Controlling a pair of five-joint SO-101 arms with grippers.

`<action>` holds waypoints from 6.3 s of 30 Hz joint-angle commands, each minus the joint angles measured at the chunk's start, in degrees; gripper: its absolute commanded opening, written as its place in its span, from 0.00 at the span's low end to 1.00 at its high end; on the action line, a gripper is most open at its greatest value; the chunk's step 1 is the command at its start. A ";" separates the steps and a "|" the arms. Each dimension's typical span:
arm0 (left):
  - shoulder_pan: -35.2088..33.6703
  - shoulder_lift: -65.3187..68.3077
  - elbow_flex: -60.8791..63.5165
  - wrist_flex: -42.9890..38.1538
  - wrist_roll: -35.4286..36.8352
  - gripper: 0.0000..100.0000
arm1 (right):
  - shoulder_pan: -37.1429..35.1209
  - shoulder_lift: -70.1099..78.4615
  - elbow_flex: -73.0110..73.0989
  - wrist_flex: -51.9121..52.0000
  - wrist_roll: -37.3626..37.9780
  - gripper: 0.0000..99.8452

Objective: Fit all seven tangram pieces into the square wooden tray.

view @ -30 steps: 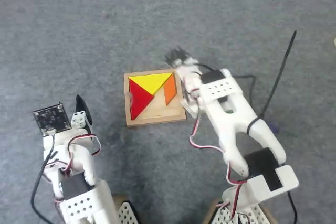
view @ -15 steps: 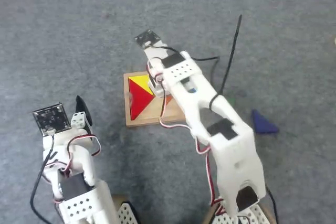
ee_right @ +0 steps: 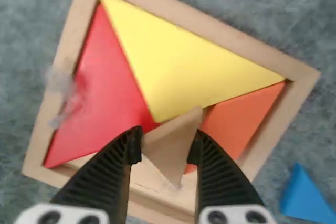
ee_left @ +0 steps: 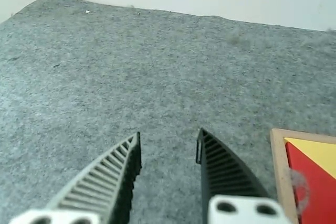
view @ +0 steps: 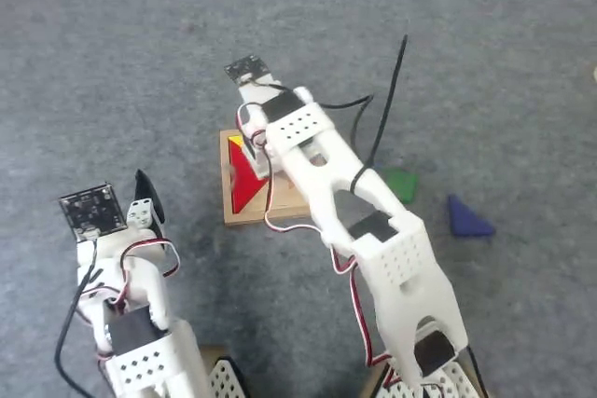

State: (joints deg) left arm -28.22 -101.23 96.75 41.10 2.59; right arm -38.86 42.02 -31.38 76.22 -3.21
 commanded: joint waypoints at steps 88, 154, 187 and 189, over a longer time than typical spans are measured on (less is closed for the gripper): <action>0.35 -0.44 -0.22 0.44 -0.70 0.17 | 5.23 5.05 -36.66 27.03 1.58 0.23; 0.35 -0.62 -0.22 1.14 -0.70 0.17 | 27.47 -24.57 45.54 -12.44 -7.82 0.23; 0.44 -0.62 -0.22 1.14 -0.70 0.17 | 25.10 -45.05 57.23 -5.67 36.31 0.35; 0.44 -0.62 -0.22 1.14 -0.70 0.17 | 23.96 -44.26 59.69 -6.81 41.14 0.35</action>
State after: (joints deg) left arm -28.22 -101.23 96.75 41.98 2.59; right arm -13.10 0.09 26.37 71.56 31.69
